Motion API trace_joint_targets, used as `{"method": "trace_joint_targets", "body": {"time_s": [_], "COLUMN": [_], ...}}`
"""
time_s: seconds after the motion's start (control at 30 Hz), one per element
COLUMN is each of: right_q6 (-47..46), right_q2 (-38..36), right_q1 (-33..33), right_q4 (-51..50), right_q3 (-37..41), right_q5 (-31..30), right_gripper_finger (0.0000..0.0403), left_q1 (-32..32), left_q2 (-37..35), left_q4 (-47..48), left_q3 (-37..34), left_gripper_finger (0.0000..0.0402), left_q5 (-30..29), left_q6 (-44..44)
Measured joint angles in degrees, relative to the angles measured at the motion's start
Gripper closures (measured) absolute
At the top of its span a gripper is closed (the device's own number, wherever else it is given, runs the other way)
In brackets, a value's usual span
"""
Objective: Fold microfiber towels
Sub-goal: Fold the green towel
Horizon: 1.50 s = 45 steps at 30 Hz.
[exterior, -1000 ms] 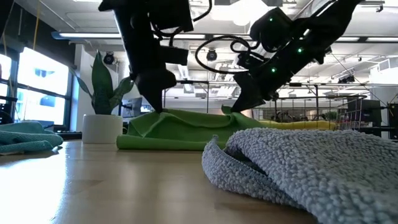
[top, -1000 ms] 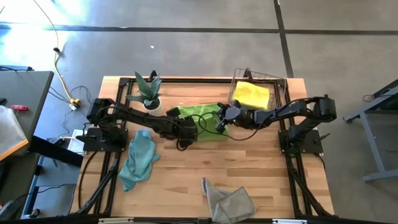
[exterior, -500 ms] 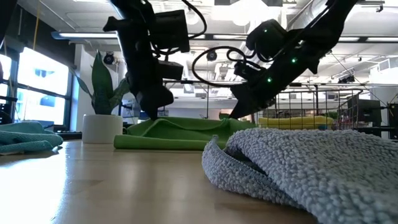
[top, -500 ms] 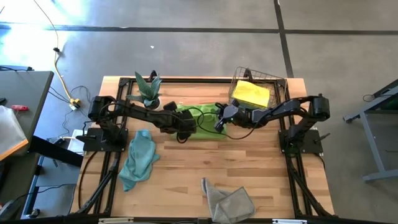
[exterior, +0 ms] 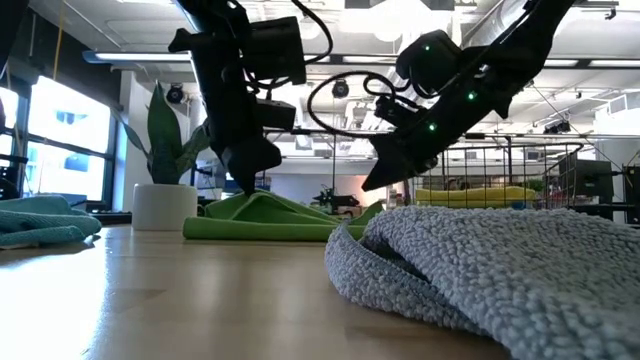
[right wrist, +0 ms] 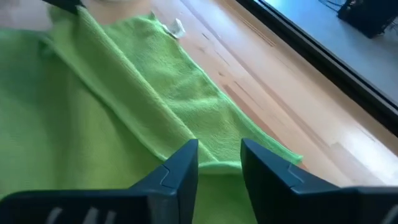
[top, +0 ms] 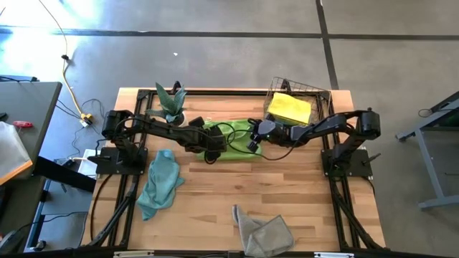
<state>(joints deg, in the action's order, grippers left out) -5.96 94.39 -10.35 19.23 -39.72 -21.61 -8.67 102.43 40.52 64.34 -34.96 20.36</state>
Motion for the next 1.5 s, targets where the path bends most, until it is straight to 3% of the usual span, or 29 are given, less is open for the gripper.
{"method": "trace_joint_targets", "body": {"time_s": [0.13,0.37,0.6,0.9,1.2,1.37,1.5], "right_q6": [-1.9,-7.8,-12.1,-12.0,-13.5,-13.5,-14.5], "right_q2": [-1.2,-1.8,-0.4,6.1,8.9,9.0,9.0], "right_q1": [0.4,3.8,7.2,8.1,8.8,10.4,12.2], "right_q4": [0.8,-3.3,-7.2,-4.8,-4.0,-3.9,-4.0], "right_q3": [0.0,0.0,0.2,0.3,0.1,0.1,0.1], "right_q5": [1.7,13.2,7.9,-0.8,0.5,0.8,1.0], "right_gripper_finger": [0.0282,0.0281,0.0281,0.0281,0.0281,0.0281,0.0281], "left_q1": [0.0,0.0,0.0,0.5,0.9,0.8,0.8], "left_q2": [0.0,0.0,0.0,0.0,0.0,0.0,0.0], "left_q4": [-0.2,-1.2,-1.5,-1.5,-1.3,-1.1,-1.1], "left_q3": [0.0,0.0,0.0,0.0,0.0,0.0,0.0], "left_gripper_finger": [0.0401,0.0401,0.0401,0.0401,0.0401,0.0401,0.0401], "left_q5": [-0.4,-0.7,-1.7,-1.7,-1.8,-6.3,-7.0], "left_q6": [0.6,2.0,2.1,3.1,-0.3,-5.7,-5.0]}}
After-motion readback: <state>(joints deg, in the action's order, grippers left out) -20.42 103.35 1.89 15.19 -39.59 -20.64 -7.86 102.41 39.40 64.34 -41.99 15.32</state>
